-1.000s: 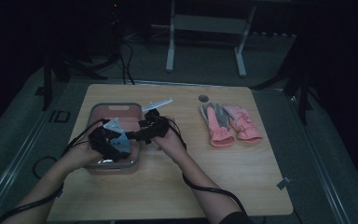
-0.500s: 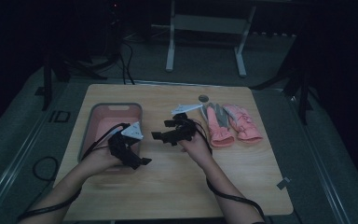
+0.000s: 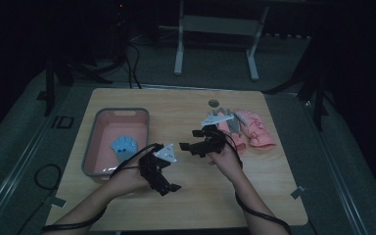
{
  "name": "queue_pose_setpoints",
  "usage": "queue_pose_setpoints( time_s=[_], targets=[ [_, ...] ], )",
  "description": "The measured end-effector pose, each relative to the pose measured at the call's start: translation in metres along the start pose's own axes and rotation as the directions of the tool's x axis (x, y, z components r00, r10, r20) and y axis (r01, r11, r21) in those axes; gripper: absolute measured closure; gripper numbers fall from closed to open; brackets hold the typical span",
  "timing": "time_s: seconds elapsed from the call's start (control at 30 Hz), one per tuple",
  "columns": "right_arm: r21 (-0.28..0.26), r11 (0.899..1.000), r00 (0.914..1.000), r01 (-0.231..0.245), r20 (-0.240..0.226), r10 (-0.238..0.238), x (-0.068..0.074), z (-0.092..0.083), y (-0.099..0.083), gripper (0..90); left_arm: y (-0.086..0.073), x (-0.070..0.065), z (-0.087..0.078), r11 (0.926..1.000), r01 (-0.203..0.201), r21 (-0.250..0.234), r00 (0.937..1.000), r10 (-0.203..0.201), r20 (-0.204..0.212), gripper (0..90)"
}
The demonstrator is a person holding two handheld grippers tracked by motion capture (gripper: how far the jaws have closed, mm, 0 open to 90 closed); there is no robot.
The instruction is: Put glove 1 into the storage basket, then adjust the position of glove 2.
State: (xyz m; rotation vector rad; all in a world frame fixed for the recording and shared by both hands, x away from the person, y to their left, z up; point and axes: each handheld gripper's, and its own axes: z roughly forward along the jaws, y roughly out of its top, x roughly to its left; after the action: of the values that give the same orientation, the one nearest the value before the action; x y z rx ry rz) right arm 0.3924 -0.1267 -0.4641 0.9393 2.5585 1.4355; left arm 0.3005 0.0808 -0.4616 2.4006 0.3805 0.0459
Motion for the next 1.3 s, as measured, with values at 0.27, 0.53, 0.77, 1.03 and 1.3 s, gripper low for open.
queue_pose_setpoints(
  time_s=[0.27,0.53,0.77,1.03,1.3],
  targets=[
    [0.015,1.000,0.9996,-0.005,0.026,0.004,-0.009,-0.017,-0.013,15.1,-0.005,-0.007,0.033,0.9988,-0.011,0.048,0.9998,0.011,0.017,1.8],
    [0.020,1.000,0.9987,0.015,0.048,-0.016,-0.012,-0.031,-0.026,14.4,-0.021,-0.014,0.057,0.9946,-0.056,0.088,0.9984,0.055,0.013,1.9],
    [0.008,1.000,0.9971,0.029,0.070,-0.029,-0.018,-0.043,-0.041,14.1,-0.042,-0.013,0.065,0.9926,-0.060,0.105,0.9981,0.058,0.023,1.9],
    [0.003,1.000,0.9946,0.019,0.101,-0.019,-0.025,-0.054,-0.054,14.1,-0.053,-0.016,0.067,0.9939,-0.078,0.078,0.9970,0.078,0.005,1.9],
    [-0.003,1.000,0.9936,-0.025,0.110,0.025,-0.032,-0.067,-0.057,11.2,-0.055,-0.017,0.071,0.9909,-0.095,0.096,0.9954,0.096,-0.001,1.9]
  ],
)
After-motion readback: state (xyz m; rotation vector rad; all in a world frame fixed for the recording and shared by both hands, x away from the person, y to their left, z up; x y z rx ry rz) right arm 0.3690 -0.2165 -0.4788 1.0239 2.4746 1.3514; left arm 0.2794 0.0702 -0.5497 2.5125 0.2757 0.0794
